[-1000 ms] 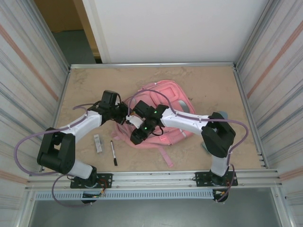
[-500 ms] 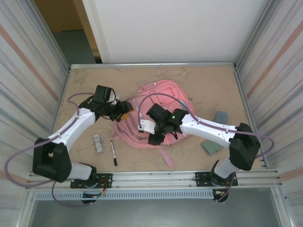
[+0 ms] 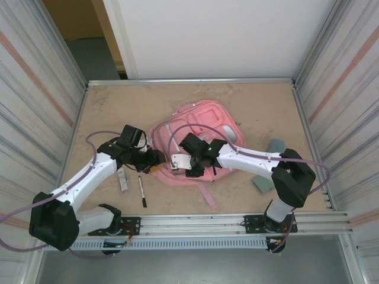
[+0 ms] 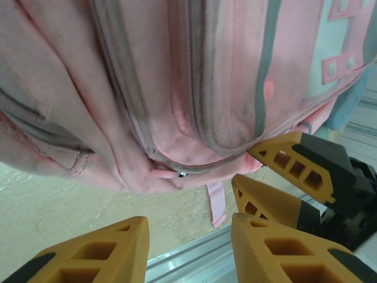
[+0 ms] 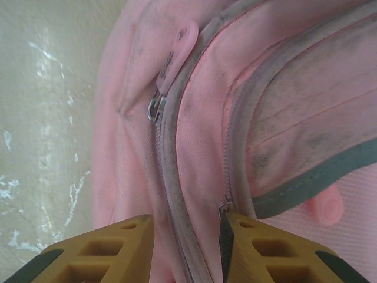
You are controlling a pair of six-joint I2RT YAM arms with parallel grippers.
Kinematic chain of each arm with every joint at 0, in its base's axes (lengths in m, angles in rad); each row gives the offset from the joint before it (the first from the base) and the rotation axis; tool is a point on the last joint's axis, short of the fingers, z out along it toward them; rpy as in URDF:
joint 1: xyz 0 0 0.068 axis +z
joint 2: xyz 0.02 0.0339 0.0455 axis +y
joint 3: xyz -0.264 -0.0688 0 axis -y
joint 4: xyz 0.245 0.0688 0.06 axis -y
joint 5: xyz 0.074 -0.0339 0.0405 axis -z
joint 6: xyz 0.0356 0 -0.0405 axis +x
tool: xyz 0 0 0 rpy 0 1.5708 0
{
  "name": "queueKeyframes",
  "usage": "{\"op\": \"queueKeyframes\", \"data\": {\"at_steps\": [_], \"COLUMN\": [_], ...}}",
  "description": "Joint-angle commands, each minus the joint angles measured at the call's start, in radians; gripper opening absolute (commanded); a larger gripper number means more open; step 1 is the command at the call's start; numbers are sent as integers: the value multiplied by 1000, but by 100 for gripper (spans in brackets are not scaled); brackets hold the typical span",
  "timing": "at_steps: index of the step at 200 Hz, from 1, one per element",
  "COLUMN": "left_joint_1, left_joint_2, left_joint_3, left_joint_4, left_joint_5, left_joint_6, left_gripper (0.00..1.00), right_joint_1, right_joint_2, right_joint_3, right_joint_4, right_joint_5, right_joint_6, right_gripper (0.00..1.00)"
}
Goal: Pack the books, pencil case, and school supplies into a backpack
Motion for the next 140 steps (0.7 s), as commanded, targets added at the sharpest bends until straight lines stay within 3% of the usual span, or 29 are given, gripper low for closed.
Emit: {"op": "queueKeyframes", "data": {"at_steps": [1,26,56,100,140], "left_joint_1": [-6,-10,-13,-14,-13], "left_joint_2": [-41,-42,-39,-57,-109], "left_joint_3": [-20,-44,-57,-45,-1], "left_joint_4": [5,26,35,26,87], "left_joint_5": [4,18,16,4,-18], "left_joint_6": [-22,-34,-43,-12,185], "left_gripper": [37,35,34,36,43], "right_joint_1": [-1,-9,-8,14,12], "right_joint_2": [34,44,71,63,-81], "right_joint_3": [-22,-54,-66,-92,-97], "right_joint_4": [-19,9,14,59,92], "right_joint_5": [45,94,159,215,174], "right_joint_6": [-74,-86,-105,-145,-173], "right_gripper": [34,40,39,14,1]}}
